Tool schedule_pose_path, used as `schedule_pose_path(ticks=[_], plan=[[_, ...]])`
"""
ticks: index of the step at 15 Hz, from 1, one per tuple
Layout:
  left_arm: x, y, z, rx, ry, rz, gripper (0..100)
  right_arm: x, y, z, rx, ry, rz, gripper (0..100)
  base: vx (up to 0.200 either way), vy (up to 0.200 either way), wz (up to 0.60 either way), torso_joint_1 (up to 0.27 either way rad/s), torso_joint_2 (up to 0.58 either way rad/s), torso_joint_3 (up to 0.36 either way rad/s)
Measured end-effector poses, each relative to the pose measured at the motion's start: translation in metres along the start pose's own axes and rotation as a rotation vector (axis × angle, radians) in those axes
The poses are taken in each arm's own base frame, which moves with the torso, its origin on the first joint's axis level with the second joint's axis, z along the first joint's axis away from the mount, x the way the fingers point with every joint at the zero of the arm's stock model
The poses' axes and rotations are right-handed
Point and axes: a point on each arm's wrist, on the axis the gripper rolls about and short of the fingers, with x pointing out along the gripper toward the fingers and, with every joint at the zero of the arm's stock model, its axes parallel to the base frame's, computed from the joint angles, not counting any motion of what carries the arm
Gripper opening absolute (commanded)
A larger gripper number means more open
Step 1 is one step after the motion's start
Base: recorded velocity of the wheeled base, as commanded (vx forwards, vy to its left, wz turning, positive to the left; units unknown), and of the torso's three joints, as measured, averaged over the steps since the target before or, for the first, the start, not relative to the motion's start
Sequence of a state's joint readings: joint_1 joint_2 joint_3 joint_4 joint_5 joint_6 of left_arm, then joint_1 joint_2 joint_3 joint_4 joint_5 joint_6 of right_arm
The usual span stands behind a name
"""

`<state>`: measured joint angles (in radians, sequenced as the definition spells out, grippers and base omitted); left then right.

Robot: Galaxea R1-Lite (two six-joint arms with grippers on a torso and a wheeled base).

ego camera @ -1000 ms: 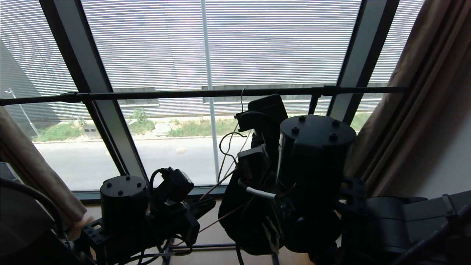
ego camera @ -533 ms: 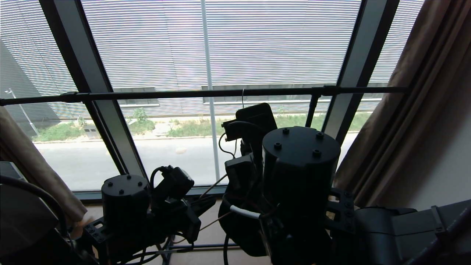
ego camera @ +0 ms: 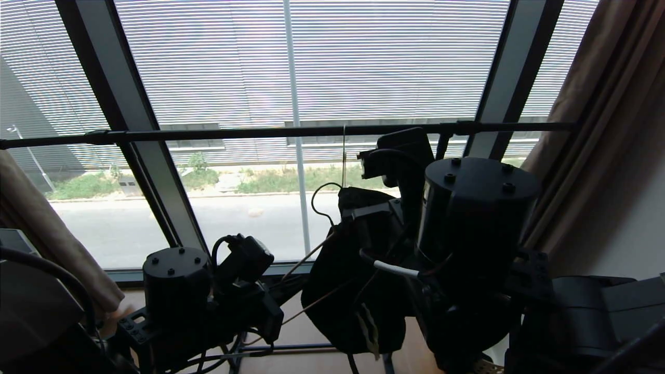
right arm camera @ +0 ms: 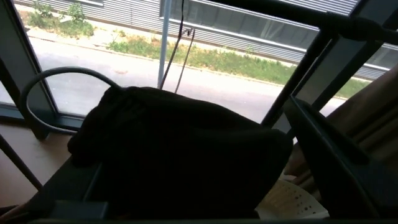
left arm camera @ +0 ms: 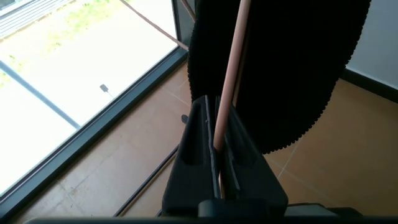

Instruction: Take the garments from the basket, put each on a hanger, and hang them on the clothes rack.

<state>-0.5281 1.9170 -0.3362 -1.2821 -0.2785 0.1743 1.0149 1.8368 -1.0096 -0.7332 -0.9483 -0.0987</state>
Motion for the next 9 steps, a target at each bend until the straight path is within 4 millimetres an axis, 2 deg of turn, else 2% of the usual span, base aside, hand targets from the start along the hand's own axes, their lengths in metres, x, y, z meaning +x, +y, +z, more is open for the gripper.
schedule_pose_path(ticks=[4,9], plan=[[-0.001,-0.001,0.003,0.01,-0.035,0.002,0,0.005,-0.015,0.002,0.008,0.002,-0.037,100,0.0,0.0,0.0,0.0,0.0,0.0],[-0.003,-0.004,0.002,0.016,-0.044,-0.004,0,0.02,0.001,0.002,0.014,-0.003,-0.045,100,0.0,0.0,0.0,0.0,0.0,0.0]])
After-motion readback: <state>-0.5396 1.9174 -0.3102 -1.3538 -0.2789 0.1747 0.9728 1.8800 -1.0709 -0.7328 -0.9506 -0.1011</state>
